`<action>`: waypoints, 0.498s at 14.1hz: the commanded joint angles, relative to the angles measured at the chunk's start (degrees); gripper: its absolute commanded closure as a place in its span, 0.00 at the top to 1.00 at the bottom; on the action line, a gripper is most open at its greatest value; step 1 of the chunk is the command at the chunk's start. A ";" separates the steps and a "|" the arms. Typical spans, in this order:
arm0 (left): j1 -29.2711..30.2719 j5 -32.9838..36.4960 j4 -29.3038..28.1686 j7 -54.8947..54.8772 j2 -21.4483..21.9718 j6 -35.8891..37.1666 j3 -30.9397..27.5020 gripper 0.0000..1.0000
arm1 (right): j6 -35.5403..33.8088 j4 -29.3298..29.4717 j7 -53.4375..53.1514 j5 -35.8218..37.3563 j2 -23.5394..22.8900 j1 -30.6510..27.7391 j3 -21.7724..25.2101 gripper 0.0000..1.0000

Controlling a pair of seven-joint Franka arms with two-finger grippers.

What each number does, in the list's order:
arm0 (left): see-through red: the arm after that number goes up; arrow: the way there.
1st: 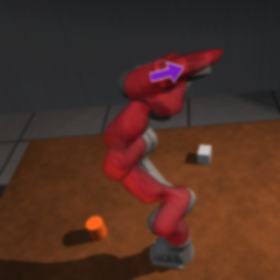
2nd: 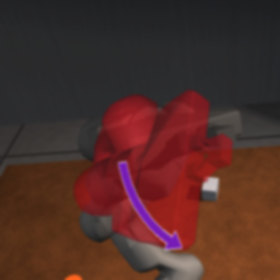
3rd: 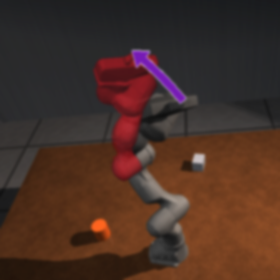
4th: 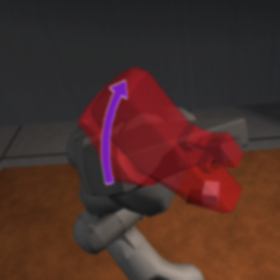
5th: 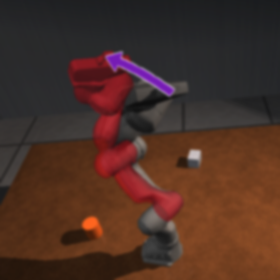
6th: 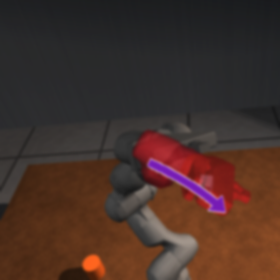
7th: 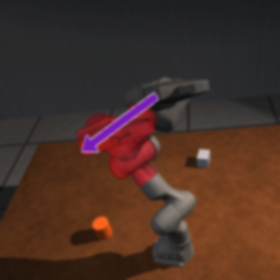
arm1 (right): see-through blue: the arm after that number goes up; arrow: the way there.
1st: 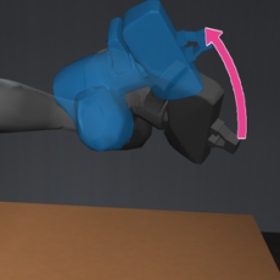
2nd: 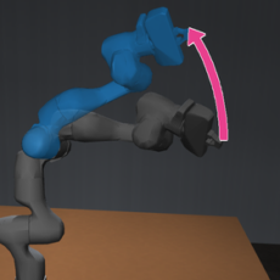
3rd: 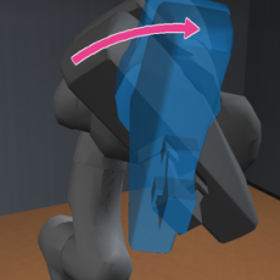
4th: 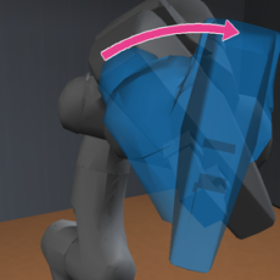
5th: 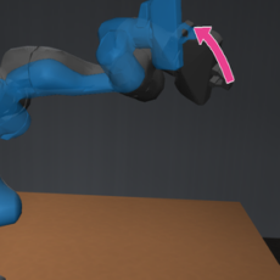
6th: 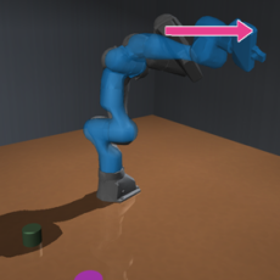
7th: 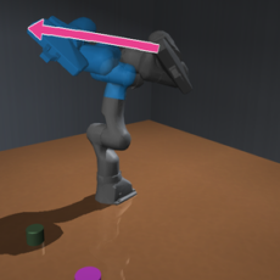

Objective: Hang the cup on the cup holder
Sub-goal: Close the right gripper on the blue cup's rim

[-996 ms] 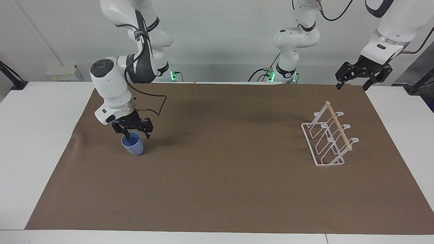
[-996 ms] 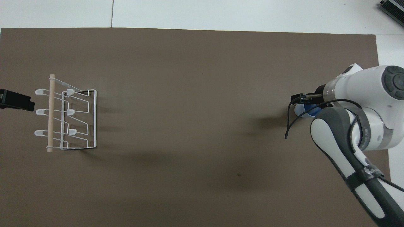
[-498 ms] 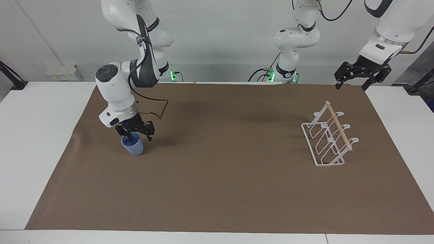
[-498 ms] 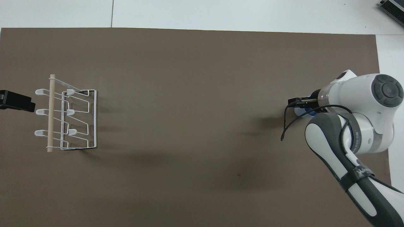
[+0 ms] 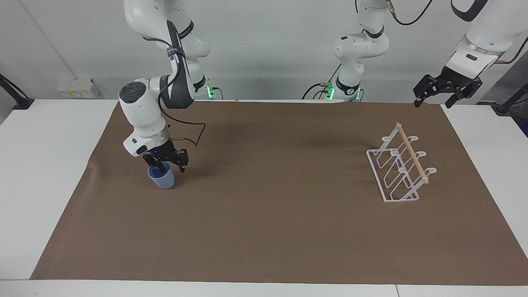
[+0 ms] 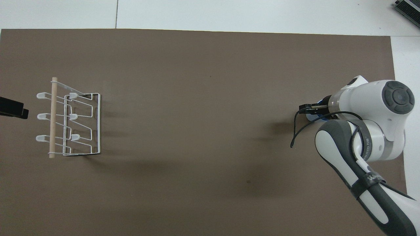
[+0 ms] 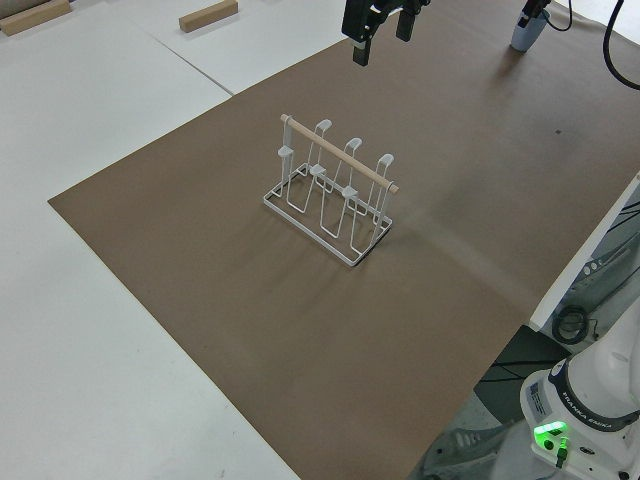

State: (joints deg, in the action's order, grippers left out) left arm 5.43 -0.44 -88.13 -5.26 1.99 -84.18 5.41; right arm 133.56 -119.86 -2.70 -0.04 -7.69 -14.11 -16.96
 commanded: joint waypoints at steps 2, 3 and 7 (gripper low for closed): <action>-0.25 0.35 -1.25 -0.10 1.26 0.25 0.04 1.00 | 1.35 -0.63 -0.03 -0.22 0.04 -0.92 -0.44 0.39; -0.33 0.35 -1.25 0.08 1.26 0.16 0.13 1.00 | 1.26 -0.63 -0.03 -0.22 0.04 -0.92 -0.44 0.26; -2.26 0.35 -3.26 0.25 2.13 -1.76 0.65 1.00 | 1.18 -0.63 -0.03 -0.22 0.04 -1.36 -0.44 0.00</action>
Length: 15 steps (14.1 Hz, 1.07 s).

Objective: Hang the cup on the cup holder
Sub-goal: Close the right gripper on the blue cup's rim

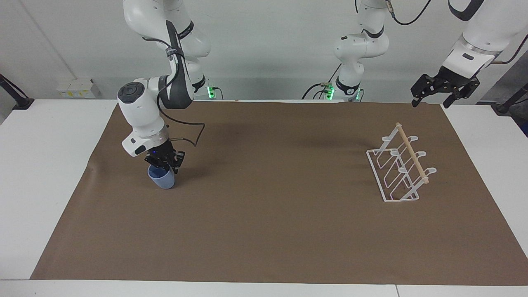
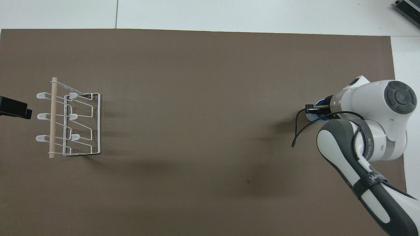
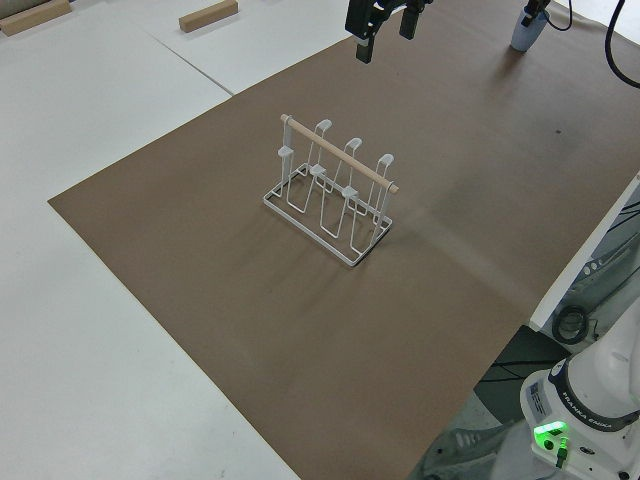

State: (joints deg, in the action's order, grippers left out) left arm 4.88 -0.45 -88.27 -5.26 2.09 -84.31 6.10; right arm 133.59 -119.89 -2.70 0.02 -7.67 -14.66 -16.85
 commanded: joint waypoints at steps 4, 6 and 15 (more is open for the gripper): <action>-2.69 0.36 -6.92 -0.10 3.98 -3.32 -0.13 1.00 | 1.06 -0.61 -0.03 -0.28 0.02 -0.90 -0.56 0.00; -2.34 0.36 -6.92 -0.27 3.98 -3.49 -0.13 1.00 | 0.97 -0.52 -0.12 -0.28 -0.06 -0.90 -0.56 0.00; -2.68 0.36 -6.92 -0.19 3.89 -5.16 -0.13 1.00 | -5.96 5.71 0.85 0.25 -0.59 -1.16 -0.20 0.00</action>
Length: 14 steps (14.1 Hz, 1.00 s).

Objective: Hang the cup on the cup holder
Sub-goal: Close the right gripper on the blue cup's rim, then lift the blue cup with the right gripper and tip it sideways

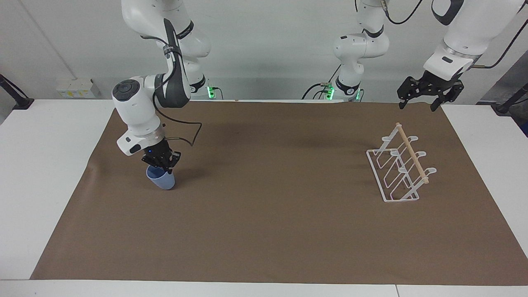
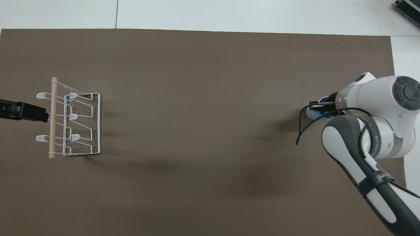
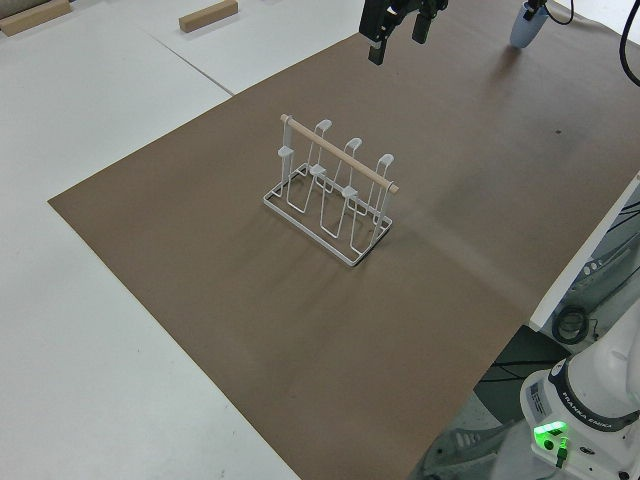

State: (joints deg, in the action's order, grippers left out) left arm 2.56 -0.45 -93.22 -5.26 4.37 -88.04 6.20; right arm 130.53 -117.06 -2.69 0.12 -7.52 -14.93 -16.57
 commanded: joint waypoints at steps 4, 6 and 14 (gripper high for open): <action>-0.45 0.36 -1.88 -0.19 1.52 -1.61 -0.13 1.00 | -10.45 7.18 2.25 0.32 -0.12 -0.80 -0.39 0.00; -0.54 0.36 -1.88 -0.19 1.43 -2.40 -0.13 1.00 | -15.28 9.64 3.30 0.32 0.31 -0.71 -0.48 0.00; -0.54 0.27 -1.97 -0.11 1.52 -2.32 -0.13 1.00 | -27.85 12.11 5.07 0.32 7.69 0.34 -0.92 0.00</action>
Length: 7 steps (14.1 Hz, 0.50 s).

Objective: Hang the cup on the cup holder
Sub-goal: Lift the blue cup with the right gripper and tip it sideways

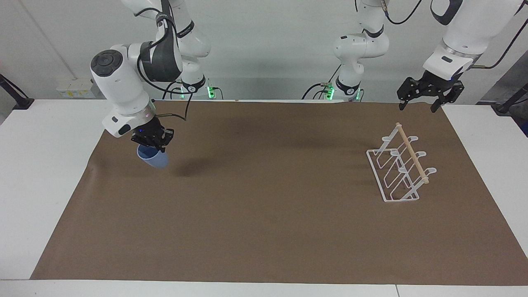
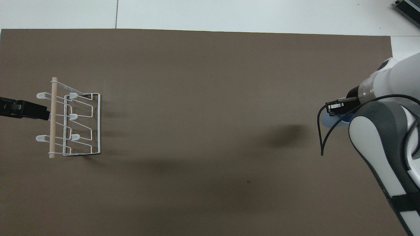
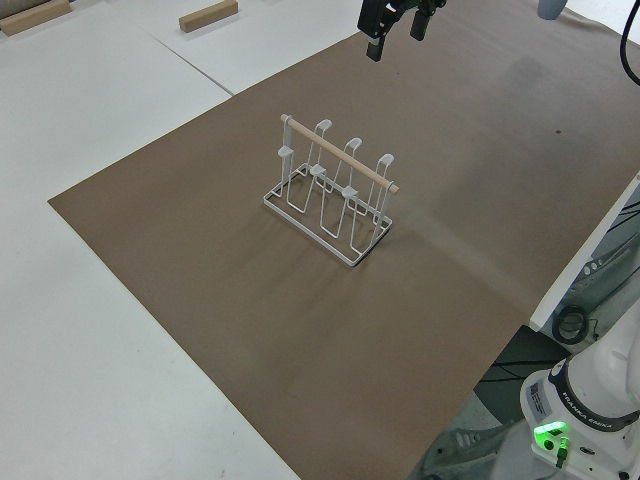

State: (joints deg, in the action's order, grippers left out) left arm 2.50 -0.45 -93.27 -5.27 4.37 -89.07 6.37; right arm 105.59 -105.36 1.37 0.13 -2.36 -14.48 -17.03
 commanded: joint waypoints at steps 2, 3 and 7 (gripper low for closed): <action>-0.57 0.27 -1.91 -0.09 1.52 -1.28 -0.22 1.00 | -7.83 3.22 1.09 0.04 3.15 0.16 -0.64 0.00; -0.57 0.27 -1.91 -0.09 1.52 -1.28 -0.22 1.00 | -10.03 4.80 1.09 -0.22 3.15 0.59 -0.81 0.00; -0.57 0.19 -1.91 -0.18 1.52 -1.28 -0.22 1.00 | -16.11 9.38 1.01 -0.84 3.33 1.30 -3.45 0.00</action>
State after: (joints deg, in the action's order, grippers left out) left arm 2.48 -0.45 -93.29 -5.27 4.37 -89.09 6.49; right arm 92.17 -98.55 1.39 0.07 1.46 -12.87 -19.17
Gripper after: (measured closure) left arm 0.000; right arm 0.952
